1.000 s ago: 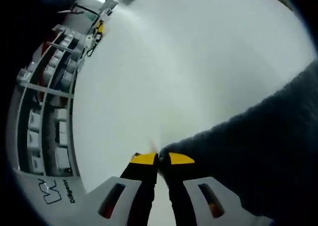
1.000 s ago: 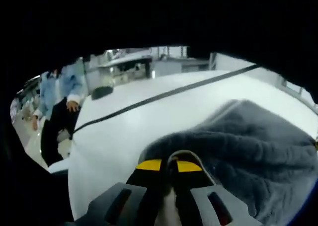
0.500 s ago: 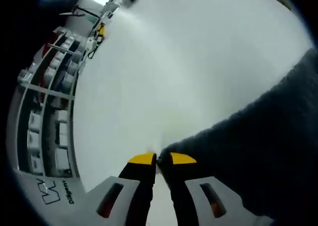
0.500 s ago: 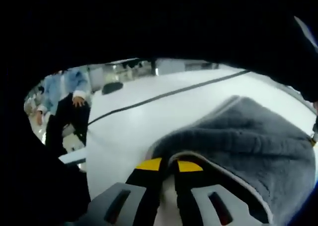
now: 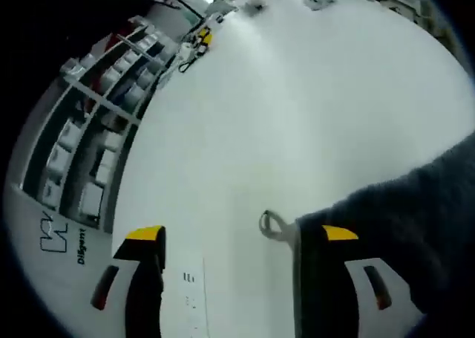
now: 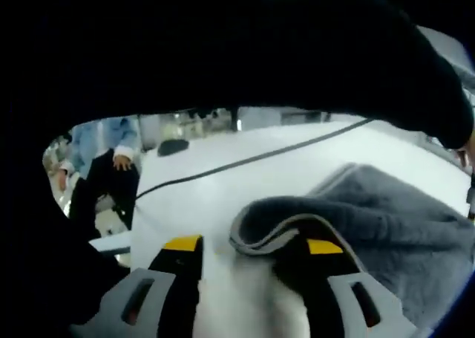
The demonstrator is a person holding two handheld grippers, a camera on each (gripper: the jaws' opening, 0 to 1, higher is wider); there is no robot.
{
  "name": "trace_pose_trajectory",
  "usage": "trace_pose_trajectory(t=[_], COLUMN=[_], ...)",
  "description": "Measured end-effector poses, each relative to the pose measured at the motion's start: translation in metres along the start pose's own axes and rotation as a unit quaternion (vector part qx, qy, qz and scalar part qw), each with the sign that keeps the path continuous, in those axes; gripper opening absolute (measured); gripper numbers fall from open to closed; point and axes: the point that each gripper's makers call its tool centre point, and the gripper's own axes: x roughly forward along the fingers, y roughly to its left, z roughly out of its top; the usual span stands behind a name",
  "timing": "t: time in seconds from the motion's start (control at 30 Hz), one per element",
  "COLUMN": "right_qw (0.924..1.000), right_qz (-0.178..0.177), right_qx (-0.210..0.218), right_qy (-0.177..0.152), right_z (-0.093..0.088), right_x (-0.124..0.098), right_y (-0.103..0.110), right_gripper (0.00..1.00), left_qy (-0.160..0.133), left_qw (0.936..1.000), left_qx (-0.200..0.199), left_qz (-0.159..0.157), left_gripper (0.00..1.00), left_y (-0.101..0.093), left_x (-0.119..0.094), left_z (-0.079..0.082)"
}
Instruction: Open the folded towel by lifting each exposed corner and separating the folded layers until the towel lies flat within the target outline without major curled edges
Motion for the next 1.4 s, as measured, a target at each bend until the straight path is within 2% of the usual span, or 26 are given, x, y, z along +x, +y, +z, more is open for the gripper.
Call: trace_pose_trajectory(t=[0.03, 0.07, 0.1, 0.17, 0.23, 0.27, 0.4, 0.43, 0.53, 0.63, 0.7, 0.87, 0.97, 1.03, 1.1, 1.17, 1.23, 1.3, 1.4], right_qw=[0.9995, 0.9994, 0.9996, 0.9984, 0.9954, 0.994, 0.9915, 0.9913, 0.9888, 0.9892, 0.9894, 0.9921, 0.996, 0.9965, 0.997, 0.9971, 0.9954, 0.9971, 0.9963], right_qz=[0.004, 0.012, 0.019, 0.053, 0.089, 0.1, 0.121, 0.122, 0.139, 0.14, 0.139, 0.118, 0.082, 0.067, 0.047, 0.036, 0.013, 0.0, -0.012], right_qx=[-0.017, -0.017, -0.019, -0.001, 0.028, 0.037, 0.046, 0.048, 0.052, 0.041, 0.038, 0.041, 0.027, 0.02, 0.013, -0.004, -0.038, -0.038, -0.04], right_qy=[-0.027, -0.029, -0.014, -0.018, -0.02, -0.026, -0.008, -0.005, 0.012, 0.017, 0.019, 0.005, -0.023, -0.046, -0.06, -0.067, -0.088, -0.066, -0.075], right_z=[0.008, 0.009, 0.004, 0.005, 0.006, 0.009, 0.007, 0.007, 0.001, -0.003, -0.005, -0.003, 0.01, 0.022, 0.032, 0.038, 0.048, 0.043, 0.052], right_x=[0.003, 0.004, 0.002, 0.002, 0.0, -0.001, -0.006, -0.006, -0.011, -0.016, -0.019, -0.041, -0.055, -0.068, -0.079, -0.087, -0.096, -0.103, -0.111], right_y=[0.002, 0.005, 0.008, 0.022, 0.035, 0.039, 0.042, 0.041, 0.046, 0.046, 0.048, 0.04, 0.023, 0.012, 0.001, -0.006, -0.017, -0.027, -0.042], right_gripper=[0.89, 1.0, 1.0, 0.99, 0.99, 0.95, 0.78, 0.77, 0.79, 0.84, 0.88, 0.9, 0.99, 0.99, 0.99, 0.99, 0.99, 0.99, 0.99], left_qy=[0.016, 0.022, 0.017, 0.02, 0.029, 0.029, 0.03, 0.031, 0.03, 0.03, 0.03, -0.004, -0.034, -0.051, -0.066, -0.086, -0.086, -0.094, -0.102], left_qw=[0.9998, 0.9996, 0.9996, 0.9994, 0.9987, 0.9986, 0.9987, 0.9986, 0.9981, 0.9973, 0.9964, 0.9913, 0.9852, 0.9814, 0.9785, 0.9726, 0.9705, 0.969, 0.9679], left_qx=[-0.011, -0.019, -0.013, -0.021, -0.04, -0.042, -0.039, -0.04, -0.052, -0.067, -0.079, -0.131, -0.168, -0.185, -0.195, -0.216, -0.225, -0.229, -0.228], left_qz=[-0.002, 0.007, 0.017, 0.018, 0.01, 0.012, 0.015, 0.014, 0.01, 0.006, 0.004, 0.0, -0.004, -0.003, 0.0, 0.008, 0.007, 0.012, 0.028], left_gripper=[1.0, 1.0, 1.0, 1.0, 1.0, 1.0, 1.0, 1.0, 1.0, 1.0, 1.0, 1.0, 1.0, 1.0, 1.0, 1.0, 1.0, 1.0, 1.0], left_y=[0.002, 0.005, 0.009, 0.016, 0.009, 0.007, 0.009, 0.009, 0.01, 0.009, 0.017, 0.026, 0.029, 0.03, 0.039, 0.045, 0.04, 0.031, 0.02], left_x=[-0.005, -0.006, -0.007, -0.01, -0.014, -0.017, -0.02, -0.021, -0.029, -0.038, -0.042, -0.071, -0.096, -0.114, -0.134, -0.155, -0.172, -0.186, -0.21], left_z=[-0.007, -0.011, -0.012, -0.012, -0.019, -0.022, -0.023, -0.024, -0.025, -0.026, -0.025, -0.027, -0.028, -0.035, -0.035, -0.042, -0.053, -0.059, -0.067])
